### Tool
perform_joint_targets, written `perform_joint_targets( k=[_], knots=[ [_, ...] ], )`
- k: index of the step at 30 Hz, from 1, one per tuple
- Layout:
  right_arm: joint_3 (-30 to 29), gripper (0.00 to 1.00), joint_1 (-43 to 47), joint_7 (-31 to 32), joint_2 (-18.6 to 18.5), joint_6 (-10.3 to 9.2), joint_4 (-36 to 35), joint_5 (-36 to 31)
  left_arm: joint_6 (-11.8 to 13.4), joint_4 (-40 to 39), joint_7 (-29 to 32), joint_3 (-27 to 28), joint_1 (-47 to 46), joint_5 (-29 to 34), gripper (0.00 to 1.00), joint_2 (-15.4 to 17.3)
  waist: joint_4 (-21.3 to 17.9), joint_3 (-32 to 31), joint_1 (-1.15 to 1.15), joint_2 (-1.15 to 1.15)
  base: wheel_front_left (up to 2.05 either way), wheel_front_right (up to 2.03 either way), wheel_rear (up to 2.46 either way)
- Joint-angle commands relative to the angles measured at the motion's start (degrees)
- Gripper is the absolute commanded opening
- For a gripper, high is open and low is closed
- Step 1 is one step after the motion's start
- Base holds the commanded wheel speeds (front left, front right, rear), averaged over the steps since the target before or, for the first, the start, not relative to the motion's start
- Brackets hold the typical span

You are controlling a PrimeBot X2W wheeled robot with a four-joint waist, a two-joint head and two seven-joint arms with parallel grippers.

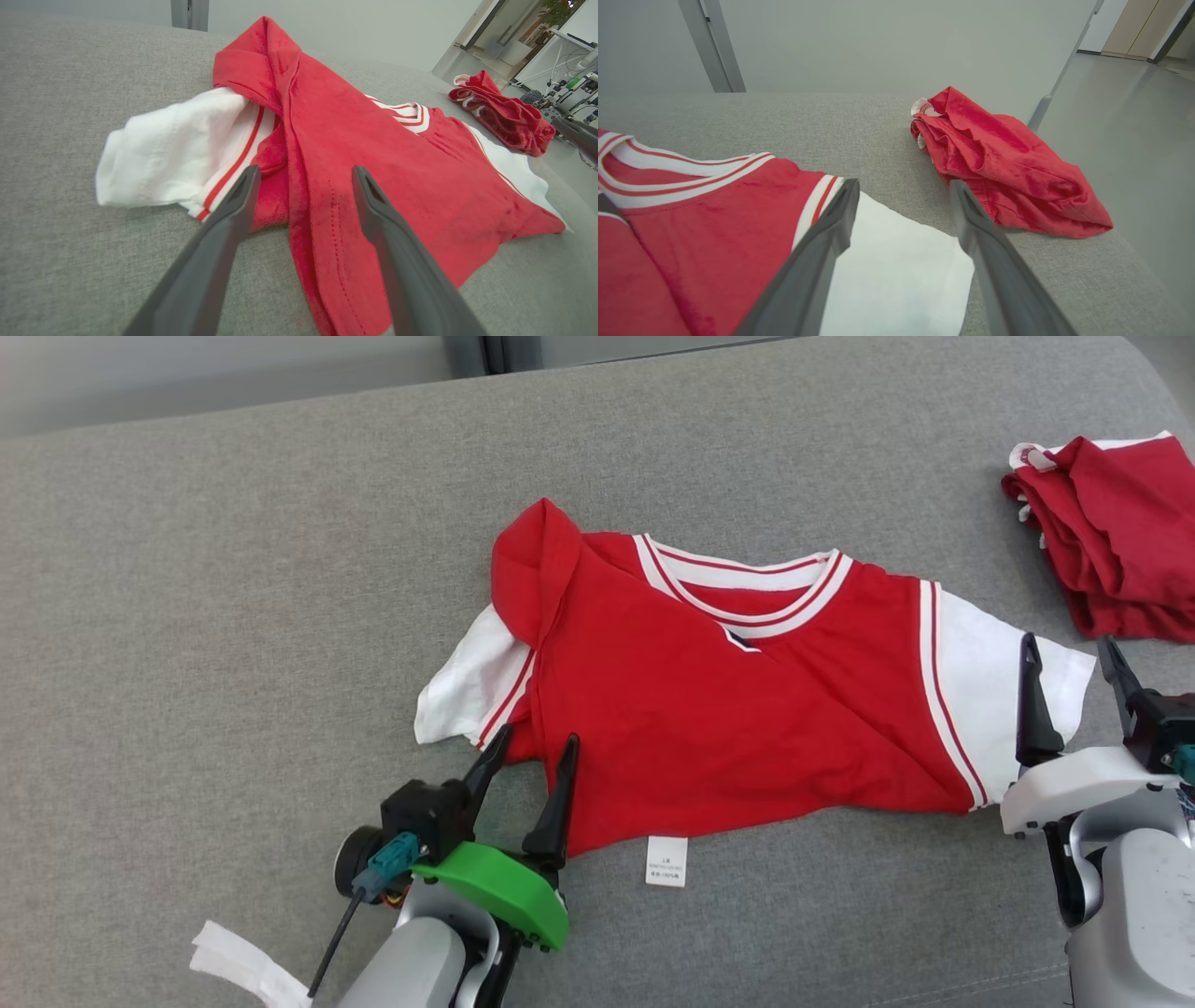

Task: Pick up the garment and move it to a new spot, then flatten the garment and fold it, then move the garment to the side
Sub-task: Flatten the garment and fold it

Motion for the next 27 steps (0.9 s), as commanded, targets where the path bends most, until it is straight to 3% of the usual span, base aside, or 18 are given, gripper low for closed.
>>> perform_joint_targets(
  k=[1, 7, 11, 12, 13, 17, 22, 27],
  knots=[
    [0.43, 1.0, -0.42, -0.1, -0.25, -0.08, -0.17, 0.29, -0.34, 0.62, 0.0, -0.23, -1.71, -0.25, 1.0, 0.33, -0.7, 0.99, 0.0, 0.0, 0.0, 0.0, 0.0],
    [1.92, 1.0, -0.76, -0.1, -0.25, -0.08, -0.37, 0.16, -0.51, 5.57, 0.01, -2.04, -4.97, -2.11, 1.0, 0.34, -1.4, 2.48, 0.0, 0.0, 0.0, 0.0, 0.0],
    [2.62, 1.0, -0.95, -0.1, -0.26, -0.08, -0.52, 0.41, 1.13, 10.9, 0.07, -3.27, -7.2, -2.76, 1.0, 0.36, -1.77, 3.0, 0.0, 0.0, 0.0, 0.0, 0.0],
    [2.79, 1.0, -1.05, -0.1, -0.24, -0.08, -0.53, 0.47, 1.42, 11.77, 0.11, -3.27, -7.73, -3.16, 0.36, 0.44, -1.8, 3.07, 0.0, 0.0, 0.0, 0.0, 0.0],
    [2.92, 1.0, -1.12, -0.1, -0.24, -0.08, -0.53, 0.42, 1.7, 12.29, 0.11, -3.58, -8.18, -3.05, 0.0, 0.45, -1.79, 3.09, 0.0, 0.0, 0.0, 0.0, 0.0],
    [3.25, 1.0, -1.21, -0.1, -0.25, -0.08, -0.46, 0.45, 2.34, 13.21, 0.11, -3.72, -8.69, -4.48, 0.0, 0.41, -1.24, 2.9, 0.0, 0.0, 0.0, 0.0, 0.0],
    [3.57, 1.0, -1.15, -0.1, -0.25, -0.08, -0.65, 0.73, 4.4, 9.7, 0.02, 1.36, -8.02, -5.64, 0.0, 0.43, 0.65, 2.37, 0.0, 0.0, 0.0, 0.0, 0.0],
    [4.64, 1.0, -1.25, -0.1, -0.24, -0.08, -0.67, 0.93, 5.29, 8.55, 0.01, 7.67, -7.18, -2.91, 0.0, 0.42, 2.84, 1.68, 0.0, 0.0, 0.0, 0.0, 0.0]
  ],
)
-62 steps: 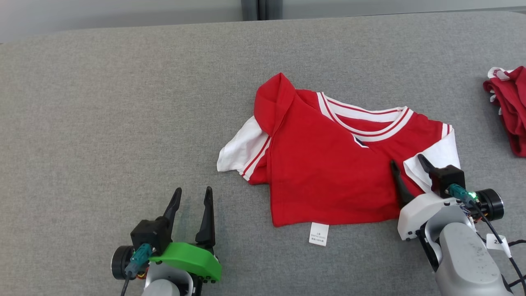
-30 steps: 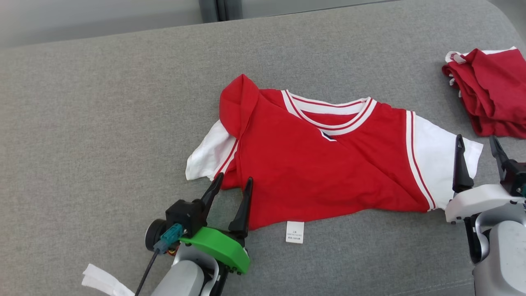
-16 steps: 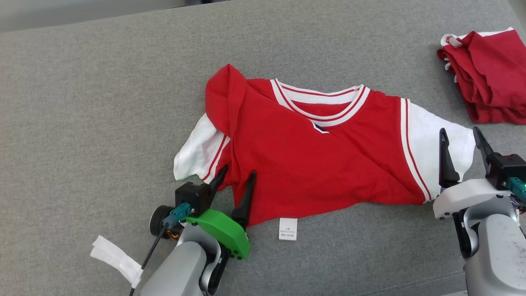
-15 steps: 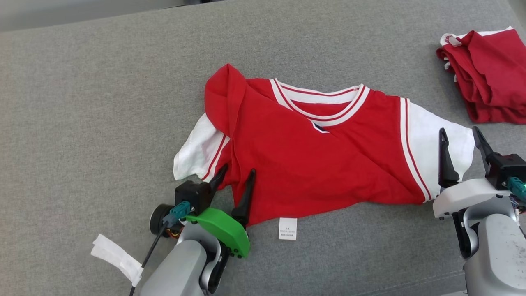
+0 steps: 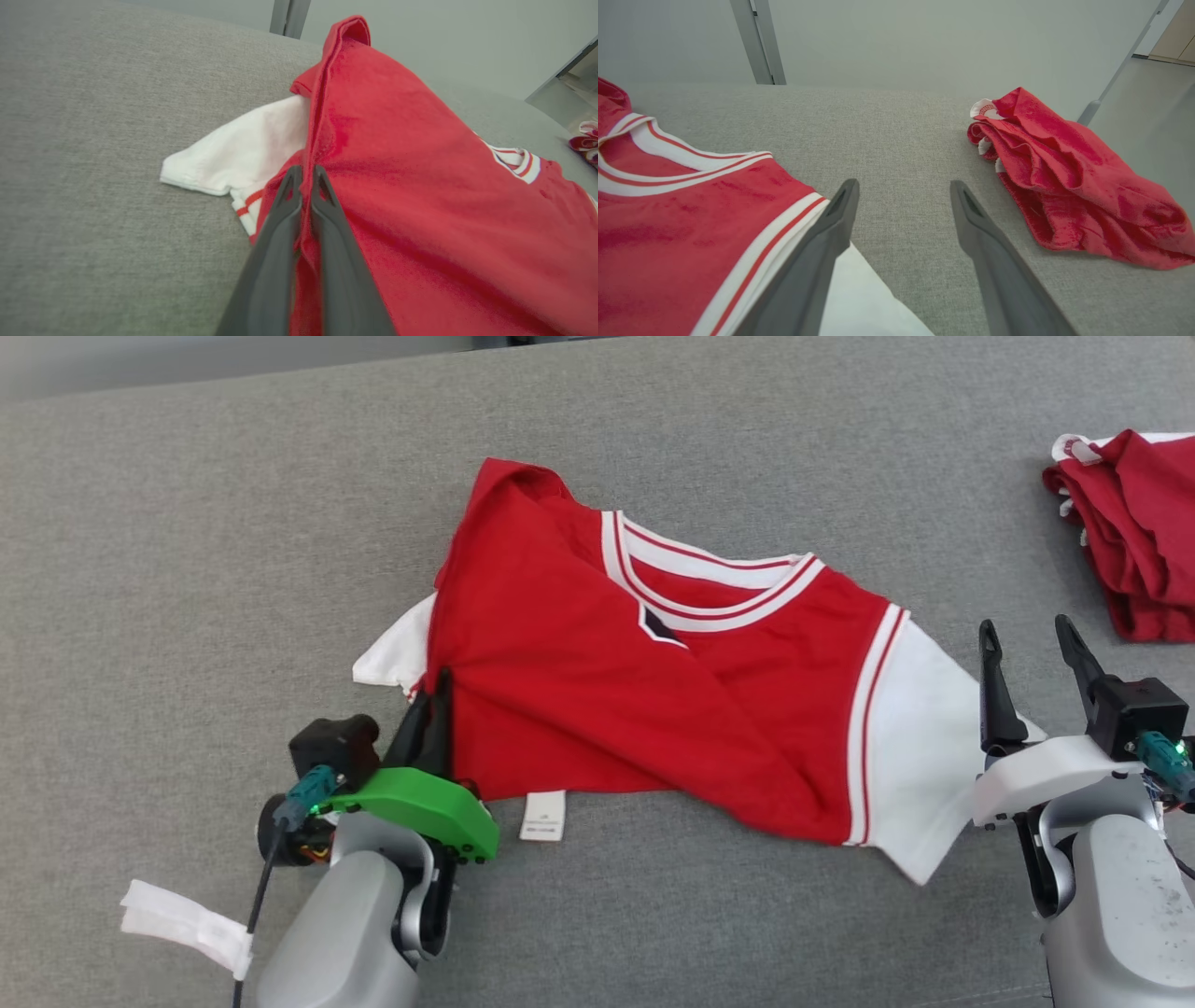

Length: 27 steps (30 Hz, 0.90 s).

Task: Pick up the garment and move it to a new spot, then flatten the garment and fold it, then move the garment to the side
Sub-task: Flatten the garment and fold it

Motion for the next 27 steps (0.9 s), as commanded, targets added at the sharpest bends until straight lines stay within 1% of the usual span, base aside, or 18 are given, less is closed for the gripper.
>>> perform_joint_targets(
  k=[1, 5, 9, 10, 11, 14, 17, 21, 24, 27],
  knots=[
    [0.41, 1.0, -0.38, -0.11, -0.22, -0.08, 0.0, 0.25, 0.41, 0.14, 0.02, 2.05, 0.51, 1.56, 0.0, 0.47, 1.4, -0.72, 0.0, 0.0, 0.0, 0.0, 0.0],
    [1.97, 1.0, -0.46, -0.11, -0.21, -0.08, 0.45, 0.77, 0.7, 1.13, 0.03, 7.86, 0.65, 5.46, 0.0, 0.5, 2.65, -1.5, 0.0, 0.0, 0.0, 0.0, 0.0],
    [4.19, 1.0, 0.03, -0.11, -0.22, -0.08, 0.83, 1.58, 0.63, 3.77, 0.03, 12.37, 1.58, 8.19, 0.0, 0.53, 3.1, -2.91, 0.0, 0.0, 0.0, 0.0, 0.0],
    [4.65, 1.0, 0.22, -0.11, -0.23, -0.08, 0.85, 1.82, 0.67, 4.0, 0.03, 13.02, 1.8, 9.04, 0.38, 0.56, 3.15, -3.33, 0.0, 0.0, 0.0, 0.0, 0.0],
    [5.71, 1.0, 0.72, -0.11, -0.22, -0.08, 0.61, 2.45, 0.41, 4.13, 0.02, 14.81, 2.77, 10.14, 1.0, 0.65, 3.21, -4.19, 0.0, 0.0, 0.0, 0.0, 0.0],
    [7.07, 1.0, 1.49, -0.11, -0.23, -0.08, -0.09, 3.27, 0.3, 2.15, 0.02, 17.37, 4.9, 12.76, 1.0, 0.57, 3.21, -5.7, 0.0, 0.0, 0.0, 0.0, 0.0],
    [7.95, 1.0, 2.55, -0.11, -0.23, -0.08, -1.29, 4.25, 0.71, -2.45, 0.03, 19.43, 7.59, 16.8, 1.0, 0.53, 3.18, -7.24, 0.0, 0.0, 0.0, 0.0, 0.0],
    [9.03, 1.0, 4.66, -0.11, -0.22, -0.08, -2.87, 5.01, 0.49, -8.4, 0.03, 19.96, 12.27, 21.91, 1.0, 0.49, 3.08, -9.38, 0.0, 0.0, 0.0, 0.0, 0.0],
    [9.76, 1.0, 6.28, -0.11, -0.22, -0.08, -3.37, 5.62, 0.38, -11.0, 0.03, 19.45, 15.33, 23.9, 1.0, 0.4, 2.82, -10.84, 0.0, 0.0, 0.0, 0.0, 0.0],
    [11.01, 1.0, 8.48, -0.11, -0.22, -0.08, -3.06, 5.9, 1.08, -12.22, 0.04, 18.36, 18.71, 22.56, 1.0, 0.4, 2.48, -12.16, 0.0, 0.0, 0.0, 0.0, 0.0]
  ],
)
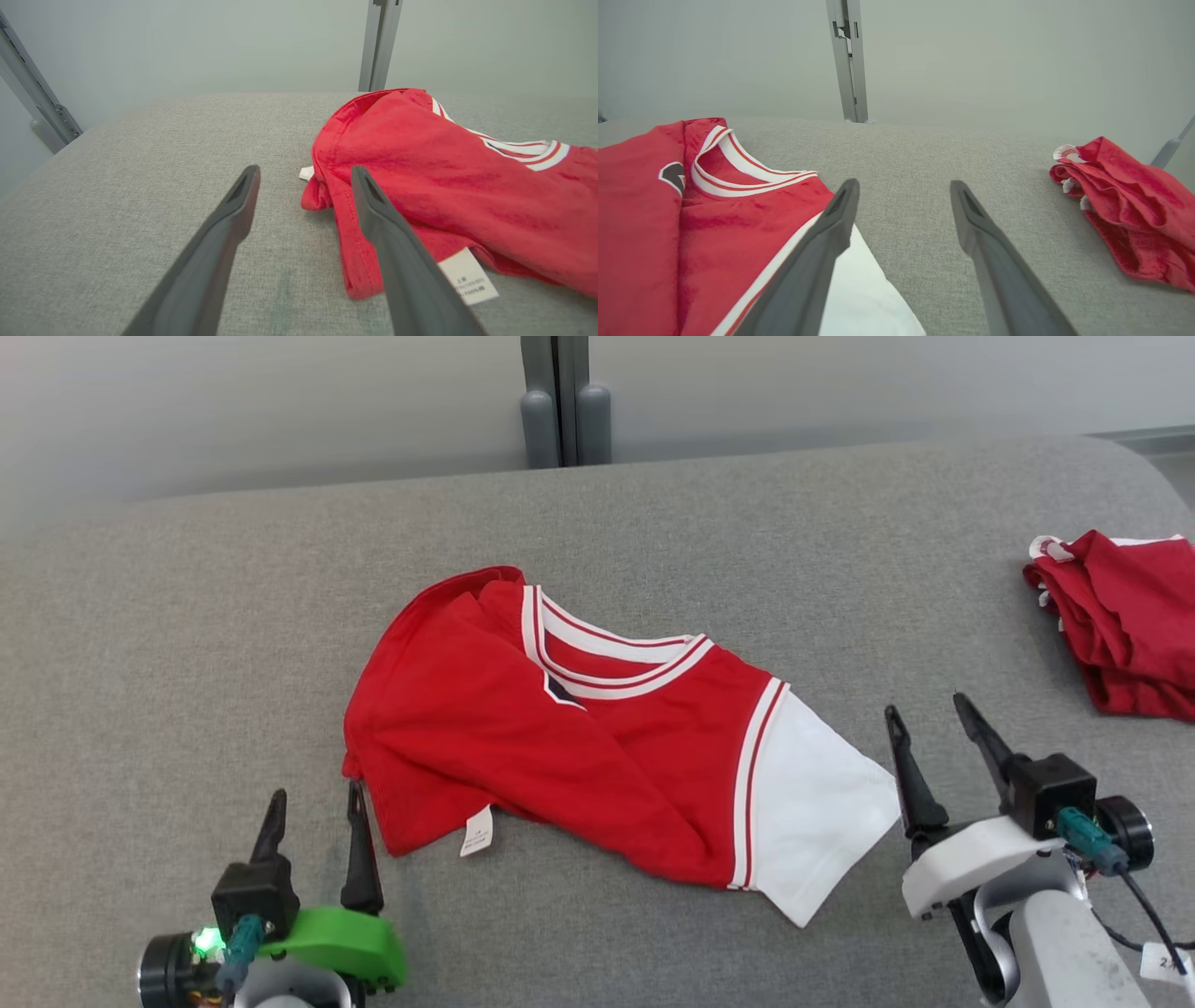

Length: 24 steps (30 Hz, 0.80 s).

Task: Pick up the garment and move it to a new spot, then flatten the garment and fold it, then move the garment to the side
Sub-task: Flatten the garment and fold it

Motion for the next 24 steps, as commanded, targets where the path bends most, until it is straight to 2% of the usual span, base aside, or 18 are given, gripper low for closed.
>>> perform_joint_targets(
  k=[1, 11, 21, 24],
  knots=[
    [0.36, 1.0, 1.47, -0.09, -0.23, -0.08, 0.34, 0.31, 0.42, 0.01, 0.05, -0.59, 1.82, -1.04, 1.0, 0.23, -0.48, -1.68, 0.0, 0.0, 0.0, 0.0, 0.0],
    [1.83, 1.0, 4.66, -0.09, -0.24, -0.08, 2.25, -0.62, 1.73, 0.85, 0.04, -4.04, 5.49, -4.52, 1.0, 0.23, -0.31, -2.95, 0.0, 0.0, 0.0, 0.0, 0.0],
    [2.19, 1.0, 1.71, -0.09, -0.24, -0.08, 3.74, -1.71, -0.46, 4.93, 0.05, -6.14, 0.9, -8.03, 1.0, 0.22, -0.08, 1.59, 0.0, 0.0, 0.0, 0.0, 0.0],
    [2.15, 1.0, 0.61, -0.1, -0.23, -0.08, 4.18, -2.45, 0.01, 6.64, 0.04, -6.53, -1.37, -9.38, 1.0, 0.25, -0.02, 3.68, 0.0, 0.0, 0.0, 0.0, 0.0]
  ],
)
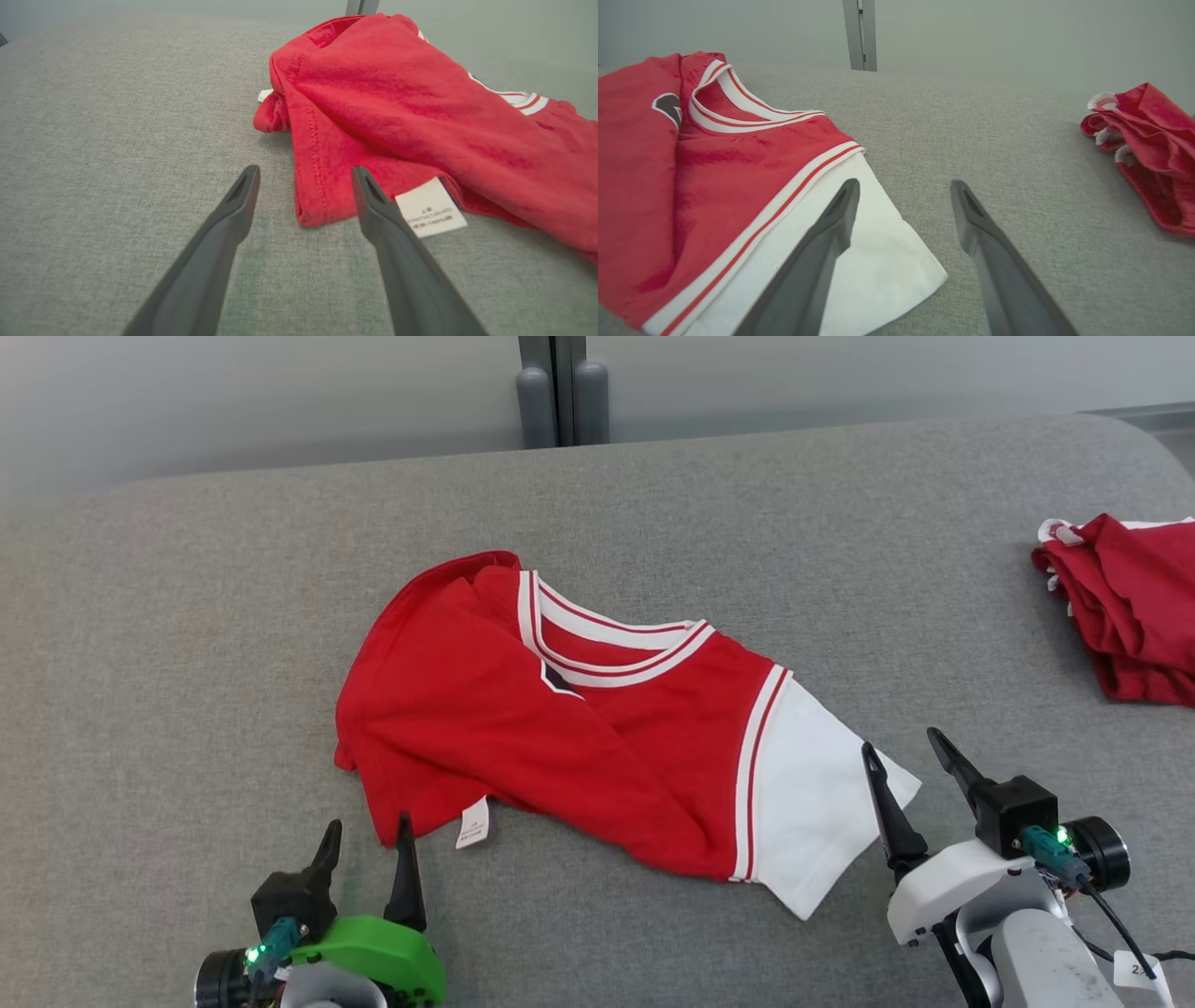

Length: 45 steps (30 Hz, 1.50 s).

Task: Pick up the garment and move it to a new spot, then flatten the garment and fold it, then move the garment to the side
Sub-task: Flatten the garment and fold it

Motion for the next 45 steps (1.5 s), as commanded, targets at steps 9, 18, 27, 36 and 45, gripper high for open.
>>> perform_joint_targets(
  k=[9, 18, 27, 36, 45],
  knots=[
    [-0.29, 1.0, -3.14, -0.09, -0.24, -0.08, 2.56, -2.81, 0.28, 7.57, 0.08, -0.98, -5.6, -1.44, 1.0, 0.29, -0.15, 5.41, 0.0, 0.0, 0.0, 0.0, 0.0],
    [-2.31, 1.0, -3.96, -0.02, -0.23, -0.08, 9.08, -6.5, -0.41, 10.81, 0.37, -3.65, -5.77, -2.29, 1.0, 0.14, 0.53, 5.83, 0.0, 0.0, 0.0, 0.0, 0.0],
    [-1.53, 0.0, -4.39, 0.39, -0.22, -0.08, 15.87, -6.33, -3.49, 14.28, 0.67, -6.83, -5.82, -4.82, 0.0, -0.1, 0.94, 5.37, 0.0, 0.0, 0.0, 0.0, 0.0],
    [-3.12, 0.0, -3.9, -0.04, -0.31, -0.09, 10.78, -3.44, -5.0, 10.0, 0.12, -6.02, -6.28, -4.78, 0.0, 0.13, 0.98, 3.47, 0.0, 0.0, 0.0, 0.0, 0.0],
    [-5.4, 0.0, -5.08, -0.06, -0.27, -0.09, 1.06, 3.74, -5.26, -4.38, 0.04, 0.17, -4.79, -0.96, 0.0, 0.28, 1.43, -1.26, 0.0, 0.0, 0.0, 0.0, 0.0]
  ],
)
